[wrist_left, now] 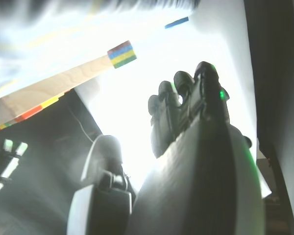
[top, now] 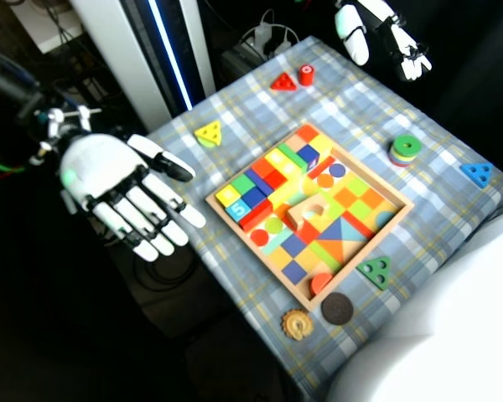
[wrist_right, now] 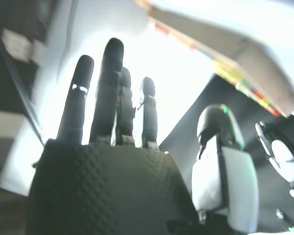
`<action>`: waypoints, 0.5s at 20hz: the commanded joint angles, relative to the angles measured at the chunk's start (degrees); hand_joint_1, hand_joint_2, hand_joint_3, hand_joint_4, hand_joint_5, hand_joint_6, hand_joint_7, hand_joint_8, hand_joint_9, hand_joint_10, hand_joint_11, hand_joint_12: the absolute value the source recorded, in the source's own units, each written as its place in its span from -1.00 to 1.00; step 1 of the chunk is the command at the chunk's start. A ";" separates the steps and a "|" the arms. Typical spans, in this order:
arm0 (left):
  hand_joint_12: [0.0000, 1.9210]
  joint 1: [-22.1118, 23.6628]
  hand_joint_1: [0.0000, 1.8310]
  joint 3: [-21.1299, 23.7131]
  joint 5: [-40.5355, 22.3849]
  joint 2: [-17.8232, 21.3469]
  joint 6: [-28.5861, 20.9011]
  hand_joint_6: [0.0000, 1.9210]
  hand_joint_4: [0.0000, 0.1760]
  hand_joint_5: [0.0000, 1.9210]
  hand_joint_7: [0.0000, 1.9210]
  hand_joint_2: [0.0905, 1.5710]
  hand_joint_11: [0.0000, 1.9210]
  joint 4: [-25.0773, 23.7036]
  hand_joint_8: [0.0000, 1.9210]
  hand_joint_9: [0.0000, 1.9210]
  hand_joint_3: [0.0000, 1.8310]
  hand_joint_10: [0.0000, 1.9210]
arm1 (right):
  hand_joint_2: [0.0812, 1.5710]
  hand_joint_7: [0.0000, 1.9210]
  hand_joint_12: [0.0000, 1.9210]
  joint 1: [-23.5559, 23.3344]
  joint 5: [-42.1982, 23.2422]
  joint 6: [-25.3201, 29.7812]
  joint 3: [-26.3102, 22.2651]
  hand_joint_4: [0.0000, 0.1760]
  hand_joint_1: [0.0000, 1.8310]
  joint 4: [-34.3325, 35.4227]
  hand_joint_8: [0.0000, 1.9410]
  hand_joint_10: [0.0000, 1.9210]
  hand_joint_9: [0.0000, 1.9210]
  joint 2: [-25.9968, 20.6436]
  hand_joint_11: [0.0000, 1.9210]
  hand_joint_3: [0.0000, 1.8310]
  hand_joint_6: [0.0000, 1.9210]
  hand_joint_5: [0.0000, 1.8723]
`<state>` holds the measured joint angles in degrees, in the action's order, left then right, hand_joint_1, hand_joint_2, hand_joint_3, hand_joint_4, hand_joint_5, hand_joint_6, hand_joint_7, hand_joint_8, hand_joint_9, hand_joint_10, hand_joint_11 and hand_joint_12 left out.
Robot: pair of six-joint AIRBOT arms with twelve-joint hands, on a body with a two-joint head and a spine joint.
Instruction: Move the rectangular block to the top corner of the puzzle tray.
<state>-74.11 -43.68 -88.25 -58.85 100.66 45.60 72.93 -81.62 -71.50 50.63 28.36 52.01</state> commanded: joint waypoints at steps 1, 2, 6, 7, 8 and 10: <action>-1.00 0.19 -0.51 -0.43 -6.18 -0.27 -0.17 -0.99 -0.98 -0.59 -0.64 0.79 -1.00 -2.49 -0.99 -1.00 -1.00 -0.44 | 0.43 -0.38 0.38 -0.72 -3.44 4.64 1.45 -0.34 -0.47 -2.54 -0.99 -0.94 -0.47 -0.72 -1.00 -1.00 -1.00 -0.59; -1.00 0.19 -0.51 -0.43 -6.10 -0.29 -0.17 -0.99 -1.00 -0.58 -0.63 0.79 -1.00 -2.51 -0.99 -0.99 -1.00 -0.43 | 0.43 -0.38 0.49 -0.72 -2.16 10.06 3.08 -0.54 -0.44 -4.34 -1.00 -0.94 -0.43 -1.36 -1.00 -1.00 -1.00 -0.59; -1.00 0.21 -0.58 -0.45 -5.58 -0.27 -0.18 -1.00 -0.69 -0.60 -0.64 0.78 -1.00 -2.67 -1.00 -0.99 -1.00 -0.47 | 0.40 -0.50 0.53 -3.53 6.05 19.55 7.21 -1.00 -0.21 -11.86 -1.00 -0.98 -0.51 -4.61 -1.00 -1.00 -1.00 -0.61; -1.00 0.21 -0.58 -0.44 -5.49 -0.27 -0.18 -1.00 -0.64 -0.60 -0.65 0.78 -1.00 -2.67 -1.00 -1.00 -1.00 -0.49 | 0.38 -0.49 0.50 -5.13 8.63 20.80 7.91 -1.00 -0.15 -14.41 -1.00 -0.97 -0.47 -5.66 -1.00 -1.00 -1.00 -0.61; -1.00 0.21 -0.56 -0.44 -5.48 -0.27 -0.18 -1.00 -0.67 -0.59 -0.65 0.78 -1.00 -2.67 -1.00 -1.00 -1.00 -0.51 | 0.37 -0.47 0.50 -6.06 10.29 21.24 8.35 -1.00 -0.11 -16.08 -0.99 -0.97 -0.48 -6.21 -1.00 -1.00 -1.00 -0.65; -1.00 0.21 -0.57 -0.43 -5.31 -0.27 -0.18 -1.00 -0.72 -0.59 -0.65 0.78 -1.00 -2.67 -1.00 -0.99 -1.00 -0.51 | 0.30 -0.26 0.60 -9.44 14.39 22.12 9.53 -1.00 0.05 -20.15 -0.93 -0.78 -0.32 -7.27 -0.76 -1.00 -1.00 -0.64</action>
<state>-74.08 -43.68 -87.64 -58.85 100.68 45.47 62.92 -61.52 -49.25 60.23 6.00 44.88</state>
